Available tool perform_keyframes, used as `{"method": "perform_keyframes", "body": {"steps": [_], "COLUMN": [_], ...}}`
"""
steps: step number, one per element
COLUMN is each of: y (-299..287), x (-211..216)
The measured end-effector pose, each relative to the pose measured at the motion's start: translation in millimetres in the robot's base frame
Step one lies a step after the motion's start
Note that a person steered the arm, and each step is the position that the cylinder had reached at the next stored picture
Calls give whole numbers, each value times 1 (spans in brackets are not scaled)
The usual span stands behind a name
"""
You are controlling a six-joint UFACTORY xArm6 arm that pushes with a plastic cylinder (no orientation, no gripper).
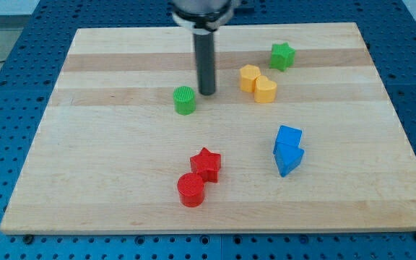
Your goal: Separate the yellow blocks
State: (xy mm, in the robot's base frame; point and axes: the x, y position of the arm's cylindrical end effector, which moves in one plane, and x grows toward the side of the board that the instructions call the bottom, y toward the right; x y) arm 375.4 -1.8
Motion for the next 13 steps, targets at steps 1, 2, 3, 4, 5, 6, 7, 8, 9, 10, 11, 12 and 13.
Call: {"method": "perform_keyframes", "body": {"steps": [1, 2, 3, 4, 5, 6, 7, 8, 9, 10, 11, 12, 13], "y": [1, -43, -26, 48, 135, 167, 101, 26, -21, 51, 92, 151, 151], "x": [24, 28, 26, 49, 55, 7, -7, 11, 10, 7, 9, 9, 9]}}
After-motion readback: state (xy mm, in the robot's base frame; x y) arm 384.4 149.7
